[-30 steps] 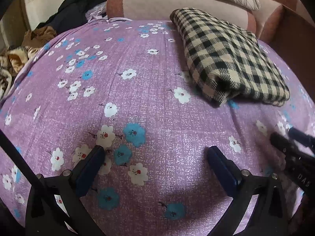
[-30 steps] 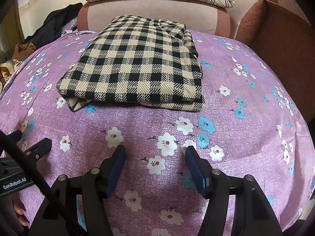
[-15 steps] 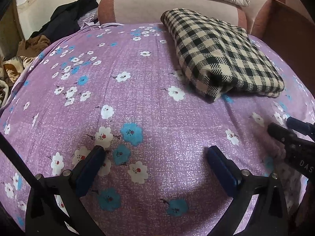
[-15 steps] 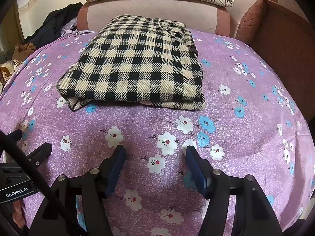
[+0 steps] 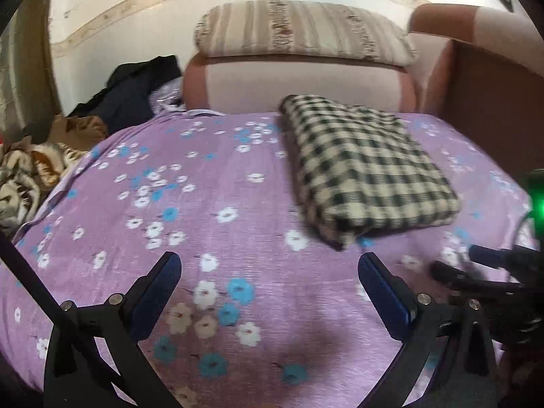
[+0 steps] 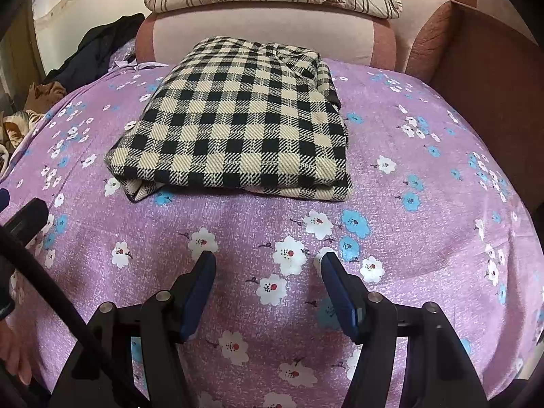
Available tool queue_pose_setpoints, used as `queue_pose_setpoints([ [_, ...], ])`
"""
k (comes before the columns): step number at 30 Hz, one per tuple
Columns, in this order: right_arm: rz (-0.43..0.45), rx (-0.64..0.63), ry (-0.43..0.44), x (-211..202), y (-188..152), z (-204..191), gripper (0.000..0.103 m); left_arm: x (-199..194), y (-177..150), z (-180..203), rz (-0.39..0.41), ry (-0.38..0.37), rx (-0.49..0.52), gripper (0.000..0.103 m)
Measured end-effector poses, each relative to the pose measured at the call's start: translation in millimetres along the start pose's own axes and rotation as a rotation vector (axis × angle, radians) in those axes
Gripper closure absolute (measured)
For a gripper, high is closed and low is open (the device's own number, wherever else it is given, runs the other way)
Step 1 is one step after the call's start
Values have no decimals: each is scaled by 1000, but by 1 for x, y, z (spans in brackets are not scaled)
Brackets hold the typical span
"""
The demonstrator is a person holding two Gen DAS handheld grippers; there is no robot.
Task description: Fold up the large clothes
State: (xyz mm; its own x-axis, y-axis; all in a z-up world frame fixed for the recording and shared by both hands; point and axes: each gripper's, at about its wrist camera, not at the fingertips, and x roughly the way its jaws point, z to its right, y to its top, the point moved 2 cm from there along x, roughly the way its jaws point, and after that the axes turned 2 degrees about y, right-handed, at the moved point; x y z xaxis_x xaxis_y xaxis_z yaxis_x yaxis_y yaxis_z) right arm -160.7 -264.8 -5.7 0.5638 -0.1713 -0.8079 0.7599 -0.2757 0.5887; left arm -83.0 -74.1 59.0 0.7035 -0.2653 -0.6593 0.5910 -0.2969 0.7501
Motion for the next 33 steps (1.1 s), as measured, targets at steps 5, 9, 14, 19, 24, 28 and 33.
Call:
queue_pose_setpoints([
  [5,3,-8,-1,0,0,-2,34,7,-6,13,-73,-21,41,0],
  [9,5,-11,-2,0,0,-3,35,8,-7,17,-75,-1,61,0],
  [14,0,-6,0,1,0,-2,34,11,-9,17,-90,-4,70,0],
  [19,0,-8,1,1,0,-2,34,14,-10,16,-113,-4,63,0],
  [24,3,-6,-3,2,1,0,34,17,-12,13,-128,-5,51,0],
  [28,2,3,-8,2,1,2,34,19,-12,11,-134,-1,44,0],
  [33,3,4,-11,2,1,2,34,24,-14,8,-158,-13,25,0],
])
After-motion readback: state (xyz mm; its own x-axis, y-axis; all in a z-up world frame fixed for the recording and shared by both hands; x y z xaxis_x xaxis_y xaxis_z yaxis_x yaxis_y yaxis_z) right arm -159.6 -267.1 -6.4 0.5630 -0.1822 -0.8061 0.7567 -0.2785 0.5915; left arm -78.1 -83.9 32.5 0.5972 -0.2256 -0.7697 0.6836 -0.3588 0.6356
